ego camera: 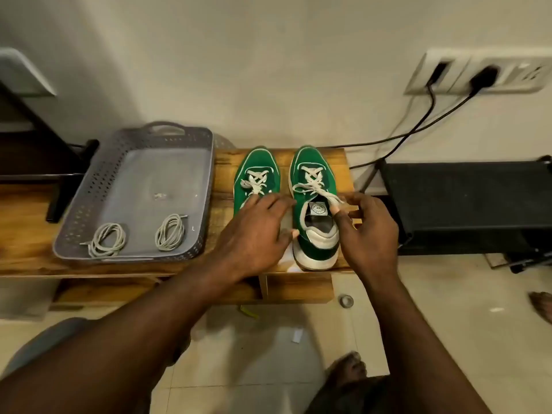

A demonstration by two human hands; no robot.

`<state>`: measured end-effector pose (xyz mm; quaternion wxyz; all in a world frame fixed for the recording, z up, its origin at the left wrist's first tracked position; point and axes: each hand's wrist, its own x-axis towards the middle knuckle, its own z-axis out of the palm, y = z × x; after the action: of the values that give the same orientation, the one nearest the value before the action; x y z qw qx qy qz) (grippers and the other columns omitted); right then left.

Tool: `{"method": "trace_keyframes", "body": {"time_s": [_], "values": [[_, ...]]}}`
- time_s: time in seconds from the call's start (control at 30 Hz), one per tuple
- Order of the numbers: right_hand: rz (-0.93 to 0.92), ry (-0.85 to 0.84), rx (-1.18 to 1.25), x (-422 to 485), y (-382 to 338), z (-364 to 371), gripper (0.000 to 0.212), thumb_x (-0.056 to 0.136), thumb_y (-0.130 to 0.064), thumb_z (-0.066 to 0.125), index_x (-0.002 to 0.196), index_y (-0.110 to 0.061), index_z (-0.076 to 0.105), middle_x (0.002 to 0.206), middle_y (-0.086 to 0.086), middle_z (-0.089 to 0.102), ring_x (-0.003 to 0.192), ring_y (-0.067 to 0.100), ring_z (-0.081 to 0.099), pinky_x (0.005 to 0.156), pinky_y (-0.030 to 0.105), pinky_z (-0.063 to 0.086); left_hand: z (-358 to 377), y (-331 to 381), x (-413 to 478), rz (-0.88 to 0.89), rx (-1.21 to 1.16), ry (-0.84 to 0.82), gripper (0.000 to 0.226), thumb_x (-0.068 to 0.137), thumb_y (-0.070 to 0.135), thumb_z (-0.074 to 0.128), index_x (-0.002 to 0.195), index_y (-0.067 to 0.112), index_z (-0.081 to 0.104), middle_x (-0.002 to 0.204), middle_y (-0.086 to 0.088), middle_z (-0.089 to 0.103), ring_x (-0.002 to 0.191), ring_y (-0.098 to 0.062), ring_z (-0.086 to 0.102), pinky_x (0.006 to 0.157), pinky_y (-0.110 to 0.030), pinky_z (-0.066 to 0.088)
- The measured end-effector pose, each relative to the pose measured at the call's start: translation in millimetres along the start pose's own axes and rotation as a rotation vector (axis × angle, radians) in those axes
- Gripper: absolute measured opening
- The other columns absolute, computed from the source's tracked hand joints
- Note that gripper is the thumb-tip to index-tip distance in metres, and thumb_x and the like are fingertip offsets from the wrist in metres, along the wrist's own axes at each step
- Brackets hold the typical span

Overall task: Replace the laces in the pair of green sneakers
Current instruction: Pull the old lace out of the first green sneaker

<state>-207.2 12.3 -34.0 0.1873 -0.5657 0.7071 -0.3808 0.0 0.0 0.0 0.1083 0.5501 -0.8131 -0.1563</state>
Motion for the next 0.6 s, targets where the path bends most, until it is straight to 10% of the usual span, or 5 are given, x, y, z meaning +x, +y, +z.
{"method": "trace_keyframes", "body": {"time_s": [0.6], "values": [[-0.141,-0.027,0.186,26.3,28.9,15.2,0.016,0.095,-0.027,0.076,0.110,-0.022,0.079,0.110,-0.008,0.073,0.106,0.009,0.069,0.086,0.041,0.061,16.8,5.4,91.6,0.043,-0.033,-0.045,0.038,0.104,0.017,0.055,0.138,0.031,0.064,0.140,0.008,0.060,0.123,-0.015,0.058,0.103,-0.043,0.051]]}}
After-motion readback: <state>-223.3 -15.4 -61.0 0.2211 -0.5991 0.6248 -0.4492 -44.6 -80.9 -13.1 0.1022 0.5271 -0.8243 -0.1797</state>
